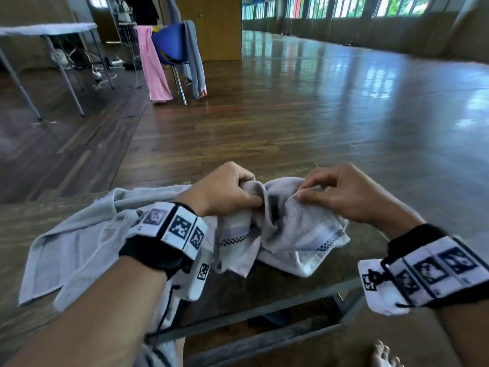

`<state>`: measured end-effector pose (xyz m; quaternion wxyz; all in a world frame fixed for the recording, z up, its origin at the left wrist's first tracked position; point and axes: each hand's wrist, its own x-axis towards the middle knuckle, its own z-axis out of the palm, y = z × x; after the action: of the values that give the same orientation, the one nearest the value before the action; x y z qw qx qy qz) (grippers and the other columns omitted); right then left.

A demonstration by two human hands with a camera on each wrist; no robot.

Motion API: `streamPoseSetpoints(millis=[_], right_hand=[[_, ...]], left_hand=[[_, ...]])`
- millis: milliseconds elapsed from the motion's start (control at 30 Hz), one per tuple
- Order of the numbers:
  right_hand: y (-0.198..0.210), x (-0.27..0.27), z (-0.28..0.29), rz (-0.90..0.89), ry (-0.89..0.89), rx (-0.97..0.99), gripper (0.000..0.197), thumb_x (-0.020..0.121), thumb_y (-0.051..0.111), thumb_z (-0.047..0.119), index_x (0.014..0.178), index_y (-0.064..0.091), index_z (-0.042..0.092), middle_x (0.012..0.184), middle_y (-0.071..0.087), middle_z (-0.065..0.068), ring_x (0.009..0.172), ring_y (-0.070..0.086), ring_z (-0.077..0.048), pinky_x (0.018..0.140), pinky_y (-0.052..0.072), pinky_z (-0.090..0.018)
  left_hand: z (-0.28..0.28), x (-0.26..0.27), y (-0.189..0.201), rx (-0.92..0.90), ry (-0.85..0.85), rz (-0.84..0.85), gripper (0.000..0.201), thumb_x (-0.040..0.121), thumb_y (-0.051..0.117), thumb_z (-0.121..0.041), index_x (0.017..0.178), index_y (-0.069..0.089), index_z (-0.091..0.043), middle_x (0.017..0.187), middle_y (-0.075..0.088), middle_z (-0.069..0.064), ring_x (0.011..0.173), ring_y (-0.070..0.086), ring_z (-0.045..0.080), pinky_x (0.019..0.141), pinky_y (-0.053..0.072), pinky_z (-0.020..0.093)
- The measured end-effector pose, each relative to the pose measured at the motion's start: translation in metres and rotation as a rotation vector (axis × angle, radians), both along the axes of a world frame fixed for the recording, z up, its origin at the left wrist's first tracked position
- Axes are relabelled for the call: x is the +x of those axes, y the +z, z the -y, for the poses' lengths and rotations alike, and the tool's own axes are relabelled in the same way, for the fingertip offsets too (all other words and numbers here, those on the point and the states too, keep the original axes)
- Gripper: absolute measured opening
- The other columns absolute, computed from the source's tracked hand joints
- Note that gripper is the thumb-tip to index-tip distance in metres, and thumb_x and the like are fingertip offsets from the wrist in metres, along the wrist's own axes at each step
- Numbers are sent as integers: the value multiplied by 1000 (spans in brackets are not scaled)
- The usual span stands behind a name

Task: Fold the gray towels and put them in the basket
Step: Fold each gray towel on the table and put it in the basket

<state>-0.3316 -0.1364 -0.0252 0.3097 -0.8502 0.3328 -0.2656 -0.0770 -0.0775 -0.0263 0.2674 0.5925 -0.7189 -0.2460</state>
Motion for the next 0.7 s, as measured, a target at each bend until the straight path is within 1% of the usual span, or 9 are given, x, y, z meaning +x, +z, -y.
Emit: streamPoseSetpoints(millis=[67,133,200,300,367,433,533,633,700], right_hand=[[26,7,23,-39,-8,-54,4,79,84,34,77,80,34,78,75,18,69,63,8,65,45,-8],[47,23,53,-73,-62,-178,10,81,83,29,75,77,35,65,70,19,60,57,11,61,42,-8],[65,43,81,-30,-150,-319,8,83,81,26,83,77,32,65,64,21,58,56,11,60,37,-5],[86,70,117,43,-271,-515,13,86,78,24,95,81,17,80,69,4,69,55,-4,75,37,-18],[92,83,137,50,-330,-573,15,88,75,21,95,81,9,92,71,-7,84,58,-19,84,39,-24],[88,91,151,29,-372,-606,17,91,73,17,97,80,3,101,71,-13,96,59,-28,87,41,-26],[67,90,163,-50,-405,-564,16,92,71,14,98,80,2,98,74,-16,86,59,-20,79,38,-19],[39,78,166,-121,-430,-478,16,88,77,24,93,81,9,96,74,-10,89,65,-21,83,52,-31],[20,70,164,-110,-486,-457,15,87,77,33,91,82,19,102,70,-6,97,63,-23,82,51,-36]], left_hand=[[18,7,24,-41,32,60,30,72,75,-29,58,56,-11,50,50,-11,46,41,3,46,36,18],[43,14,47,-137,109,180,31,76,72,-24,55,52,-14,51,49,-9,45,42,4,47,37,21],[69,22,69,-286,201,263,29,77,68,-19,56,50,-14,55,52,-4,51,48,11,50,39,26],[99,39,93,-480,319,284,26,78,61,-17,58,45,-18,63,54,3,67,56,30,59,43,35],[114,52,101,-560,368,313,22,78,59,-18,62,44,-21,74,57,8,75,57,35,64,47,42],[122,65,99,-608,402,307,16,79,60,-21,69,50,-16,77,58,10,77,57,36,64,46,43],[125,87,74,-579,447,305,18,84,66,-25,76,59,-10,73,60,11,72,59,33,60,39,33],[121,104,37,-384,486,372,16,84,70,-24,76,61,-15,79,64,9,78,62,31,63,39,31],[116,109,13,-259,511,402,22,85,71,-22,71,53,-20,85,65,8,80,60,31,64,41,33]])
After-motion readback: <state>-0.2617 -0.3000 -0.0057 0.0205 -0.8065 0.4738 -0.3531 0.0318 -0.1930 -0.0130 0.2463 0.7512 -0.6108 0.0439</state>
